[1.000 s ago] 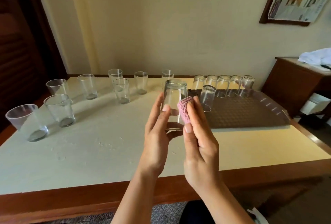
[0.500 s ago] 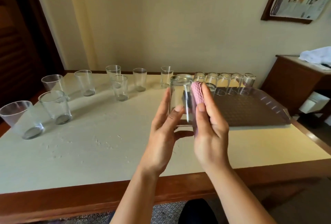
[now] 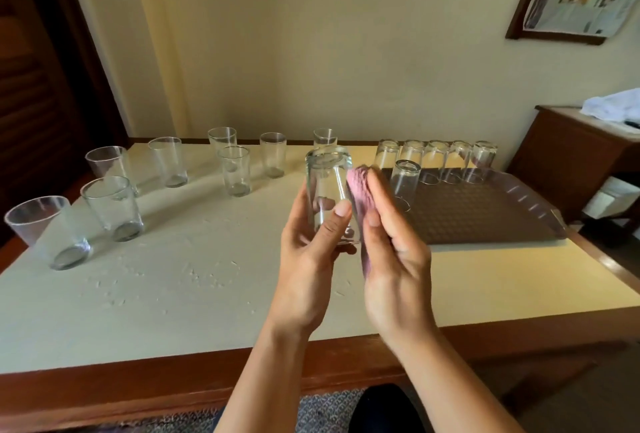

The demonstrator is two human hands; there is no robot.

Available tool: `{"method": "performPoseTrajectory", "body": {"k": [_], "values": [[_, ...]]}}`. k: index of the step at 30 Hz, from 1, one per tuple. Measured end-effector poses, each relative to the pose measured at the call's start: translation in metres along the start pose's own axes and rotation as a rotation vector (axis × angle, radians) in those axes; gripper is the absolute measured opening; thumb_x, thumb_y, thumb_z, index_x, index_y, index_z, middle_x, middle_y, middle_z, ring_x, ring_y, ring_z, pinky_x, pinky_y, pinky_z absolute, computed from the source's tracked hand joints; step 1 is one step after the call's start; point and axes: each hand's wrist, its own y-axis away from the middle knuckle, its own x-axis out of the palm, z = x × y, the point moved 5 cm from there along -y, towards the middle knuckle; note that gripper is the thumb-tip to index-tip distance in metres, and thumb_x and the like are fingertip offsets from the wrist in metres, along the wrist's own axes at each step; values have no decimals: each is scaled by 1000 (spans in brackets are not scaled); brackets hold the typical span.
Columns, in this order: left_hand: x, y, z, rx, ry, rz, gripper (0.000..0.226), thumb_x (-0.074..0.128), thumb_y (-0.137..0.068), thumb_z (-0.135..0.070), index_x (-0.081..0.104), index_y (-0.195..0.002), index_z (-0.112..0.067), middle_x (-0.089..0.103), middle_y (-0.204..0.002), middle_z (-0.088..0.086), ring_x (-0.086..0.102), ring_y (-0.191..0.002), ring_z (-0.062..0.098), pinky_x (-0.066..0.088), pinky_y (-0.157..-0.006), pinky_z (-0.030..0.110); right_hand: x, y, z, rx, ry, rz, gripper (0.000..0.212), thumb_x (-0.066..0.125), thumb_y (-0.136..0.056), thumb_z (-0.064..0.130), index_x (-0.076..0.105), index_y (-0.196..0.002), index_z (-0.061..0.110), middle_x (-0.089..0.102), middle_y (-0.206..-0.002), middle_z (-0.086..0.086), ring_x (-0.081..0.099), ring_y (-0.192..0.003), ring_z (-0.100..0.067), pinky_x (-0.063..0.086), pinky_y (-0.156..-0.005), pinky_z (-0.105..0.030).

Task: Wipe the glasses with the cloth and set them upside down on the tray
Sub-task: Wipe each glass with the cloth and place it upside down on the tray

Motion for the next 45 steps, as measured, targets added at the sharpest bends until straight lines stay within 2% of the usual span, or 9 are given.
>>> {"method": "performPoseTrajectory", "body": {"k": [3, 7, 15, 21, 26, 30, 36, 40, 45], "values": [[-6, -2, -1, -17, -12, 25, 66, 72, -89, -40, 51, -151, -33, 74, -124, 9, 65, -97, 29, 55, -85, 38, 0, 27, -9, -15, 64, -39, 47, 42, -107, 17, 45, -152, 27, 40, -162, -2, 31, -153, -22, 27, -123, -54], [5, 8, 6, -55, -13, 150, 67, 57, -96, -35, 36, -159, -43, 67, -135, 17, 67, -92, 24, 56, -81, 36, -11, -5, 6, -17, 65, -77, 44, 44, -105, 21, 46, -147, 32, 41, -161, 0, 34, -152, -16, 32, -123, -45], [-1, 2, -2, 22, 45, 51, 57, 56, -94, -46, 43, -149, -53, 73, -122, 3, 71, -95, 20, 58, -83, 33, 6, 26, 10, -136, 232, 9, 46, 41, -103, -4, 40, -149, 2, 36, -161, -11, 38, -148, -6, 34, -118, -23], [7, 6, -4, 45, 61, 35, 43, 71, -94, -36, 66, -136, -36, 71, -119, 9, 64, -99, 32, 55, -86, 42, -1, -16, 18, -117, 226, 24, 44, 42, -107, 12, 42, -149, 22, 40, -161, -1, 32, -152, -16, 30, -124, -49], [0, 2, -3, -25, 66, 41, 28, 59, -99, -38, 72, -123, -36, 76, -110, 3, 72, -88, 15, 57, -73, 29, 6, 30, 10, -182, 345, 13, 46, 45, -103, -2, 42, -149, 2, 38, -161, -11, 34, -151, -12, 33, -120, -28], [4, 11, 8, -77, 45, 127, 58, 55, -97, -37, 48, -154, -28, 73, -112, 13, 69, -79, 15, 55, -67, 27, -2, -1, 14, -148, 289, 13, 45, 43, -105, 5, 41, -149, 13, 40, -160, -3, 33, -152, -19, 32, -123, -39], [-2, -2, 2, -25, 58, 43, 56, 51, -104, -41, 42, -158, -29, 71, -133, 7, 72, -111, 19, 58, -79, 28, 6, 20, 7, -166, 310, 106, 44, 43, -106, 2, 45, -150, 7, 33, -165, -8, 34, -152, -28, 36, -121, -47], [-3, 1, 3, -11, -22, 52, 64, 62, -96, -33, 40, -157, -35, 73, -129, 5, 69, -92, 22, 57, -79, 34, -2, 14, 7, -146, 179, 63, 44, 42, -104, -1, 45, -147, 10, 31, -165, -10, 42, -148, -22, 39, -119, -42], [6, 3, -2, 54, -1, -1, 31, 67, -94, -44, 73, -123, -33, 70, -112, 11, 61, -93, 25, 51, -78, 33, -1, -2, 13, -105, 214, 32, 44, 43, -105, 6, 46, -148, 14, 41, -161, -3, 34, -152, -16, 32, -123, -42]]}}
